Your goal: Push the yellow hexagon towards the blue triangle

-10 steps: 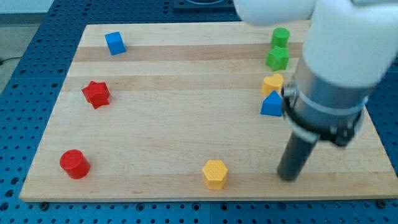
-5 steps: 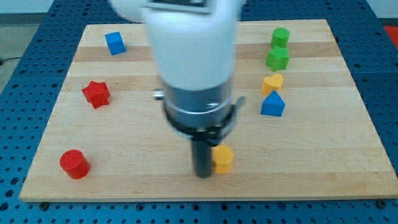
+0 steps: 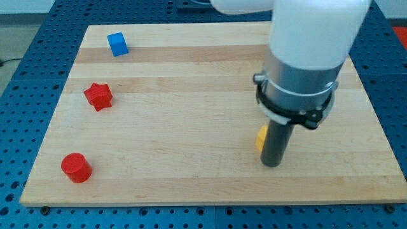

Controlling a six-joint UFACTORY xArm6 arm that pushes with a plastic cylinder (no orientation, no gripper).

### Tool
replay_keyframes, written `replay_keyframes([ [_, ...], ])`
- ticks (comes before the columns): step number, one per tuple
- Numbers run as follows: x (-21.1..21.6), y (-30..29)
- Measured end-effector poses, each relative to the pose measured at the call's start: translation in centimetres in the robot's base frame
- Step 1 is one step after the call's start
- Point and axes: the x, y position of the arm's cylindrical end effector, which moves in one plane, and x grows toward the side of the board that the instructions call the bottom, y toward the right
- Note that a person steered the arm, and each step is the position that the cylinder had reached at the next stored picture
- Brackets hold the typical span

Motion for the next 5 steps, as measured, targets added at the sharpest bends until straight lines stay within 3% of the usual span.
replay_keyframes([
  [1,-1.7,2.0],
  [2,2.0,1.4],
  [3,2.1,-3.8],
  [5,-1.2,-3.8],
])
